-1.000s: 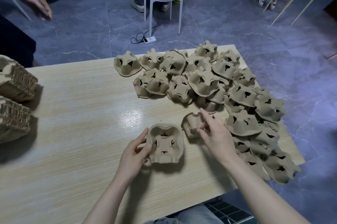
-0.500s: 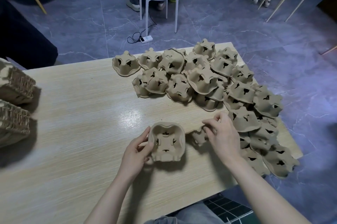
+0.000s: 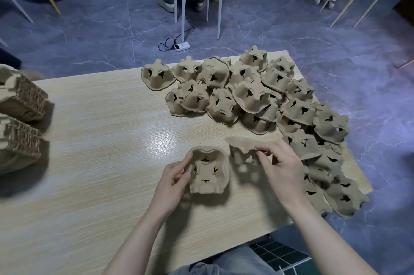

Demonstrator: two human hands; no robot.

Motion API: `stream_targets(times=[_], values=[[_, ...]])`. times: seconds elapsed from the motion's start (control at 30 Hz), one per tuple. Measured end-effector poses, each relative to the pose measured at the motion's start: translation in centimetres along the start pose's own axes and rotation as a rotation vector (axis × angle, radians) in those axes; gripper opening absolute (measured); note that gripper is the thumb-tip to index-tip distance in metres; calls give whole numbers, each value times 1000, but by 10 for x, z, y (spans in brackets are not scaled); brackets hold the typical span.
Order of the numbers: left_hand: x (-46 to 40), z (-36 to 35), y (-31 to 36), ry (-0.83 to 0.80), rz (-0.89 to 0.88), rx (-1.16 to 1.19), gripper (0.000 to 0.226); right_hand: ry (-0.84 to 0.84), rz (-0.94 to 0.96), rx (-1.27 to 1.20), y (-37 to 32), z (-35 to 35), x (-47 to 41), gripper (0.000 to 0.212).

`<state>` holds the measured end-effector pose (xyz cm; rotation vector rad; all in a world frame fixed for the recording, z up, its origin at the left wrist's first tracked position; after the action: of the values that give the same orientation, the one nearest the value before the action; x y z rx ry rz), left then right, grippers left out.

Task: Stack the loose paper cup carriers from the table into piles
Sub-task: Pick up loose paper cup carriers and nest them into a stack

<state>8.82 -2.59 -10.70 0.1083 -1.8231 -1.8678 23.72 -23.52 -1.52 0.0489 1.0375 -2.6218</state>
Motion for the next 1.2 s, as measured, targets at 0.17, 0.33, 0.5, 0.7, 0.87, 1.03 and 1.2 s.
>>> stream_targets(times=[0.17,0.33,0.5,0.7,0.87,1.03,1.2], values=[[4,0,5,29,4,12,38,43,320,-91,-46,-2,25,14],[8,-3,18,21,-24,103,33,12,488,-86,-57,-31,49,10],[13,-3,23,38,63,156,44,-60,500,-43,-46,-52,65,8],[12,-1,10,2,60,121,33,-165,483,-59,-36,-60,79,13],[9,-2,12,16,-9,137,46,-239,468,-1,-24,-67,85,23],[9,-4,4,33,26,186,49,-297,383,-2,-13,-68,79,11],[9,-7,-1,44,51,190,56,-260,277,-9,-10,-50,40,19]])
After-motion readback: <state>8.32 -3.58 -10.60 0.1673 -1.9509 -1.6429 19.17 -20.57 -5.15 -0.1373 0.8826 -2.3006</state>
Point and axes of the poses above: each hand's wrist, its own x-axis away from the middle knuckle, its own z-axis out of the back of the hand, y = z × x, the point moved 6 cm from there along -x, towards the middle knuckle, and after that the axes turned 7 degrees about -z, right-handed, at the moved point
